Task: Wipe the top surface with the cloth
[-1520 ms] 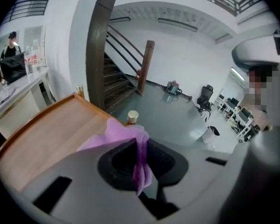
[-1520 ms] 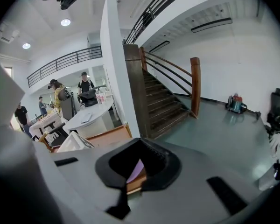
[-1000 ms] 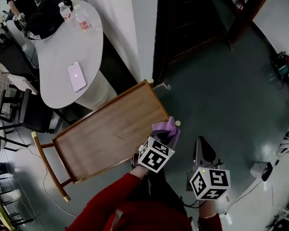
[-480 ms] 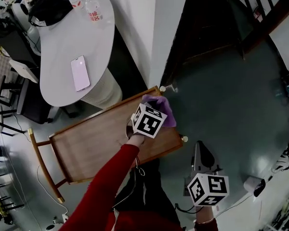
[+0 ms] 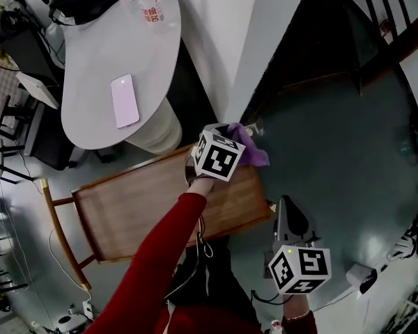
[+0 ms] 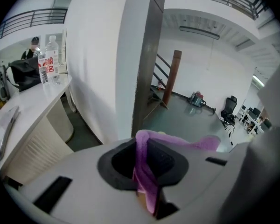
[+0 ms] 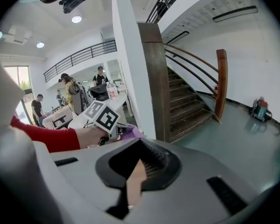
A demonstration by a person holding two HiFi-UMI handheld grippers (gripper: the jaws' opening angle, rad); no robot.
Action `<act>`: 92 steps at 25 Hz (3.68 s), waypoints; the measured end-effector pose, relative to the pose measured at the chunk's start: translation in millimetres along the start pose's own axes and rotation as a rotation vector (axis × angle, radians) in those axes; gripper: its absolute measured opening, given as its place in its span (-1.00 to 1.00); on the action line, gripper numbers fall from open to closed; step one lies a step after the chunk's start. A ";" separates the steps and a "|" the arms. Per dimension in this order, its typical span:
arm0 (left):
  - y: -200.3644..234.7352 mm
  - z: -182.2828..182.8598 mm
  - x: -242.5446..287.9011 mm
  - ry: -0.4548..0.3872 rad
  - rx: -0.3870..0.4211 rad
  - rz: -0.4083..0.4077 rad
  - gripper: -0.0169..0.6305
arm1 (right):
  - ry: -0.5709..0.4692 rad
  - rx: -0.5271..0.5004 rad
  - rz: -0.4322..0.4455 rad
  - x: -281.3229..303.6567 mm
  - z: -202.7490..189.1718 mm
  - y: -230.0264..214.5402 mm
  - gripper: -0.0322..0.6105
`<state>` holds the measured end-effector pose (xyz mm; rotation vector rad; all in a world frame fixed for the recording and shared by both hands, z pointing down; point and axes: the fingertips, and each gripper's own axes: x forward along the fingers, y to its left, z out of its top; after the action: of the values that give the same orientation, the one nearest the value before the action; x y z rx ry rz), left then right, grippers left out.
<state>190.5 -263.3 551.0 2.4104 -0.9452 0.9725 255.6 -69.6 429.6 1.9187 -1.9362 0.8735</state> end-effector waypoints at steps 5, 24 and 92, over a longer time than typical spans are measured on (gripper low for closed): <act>-1.0 0.9 -4.2 -0.035 -0.091 0.005 -0.79 | 0.012 -0.019 0.011 0.4 -1.5 4.4 -0.89; 220.7 -195.0 -187.9 0.081 -0.374 0.489 -0.79 | 0.107 -0.274 0.353 73.5 0.1 163.1 -0.89; -35.2 -78.3 -371.9 -0.599 0.004 0.302 -0.79 | -0.320 -0.255 0.390 -74.9 13.6 158.5 -0.89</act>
<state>-20.5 -29.5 335.4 2.6621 -1.5407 0.3184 110.2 -27.4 340.1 1.6380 -2.5255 0.3882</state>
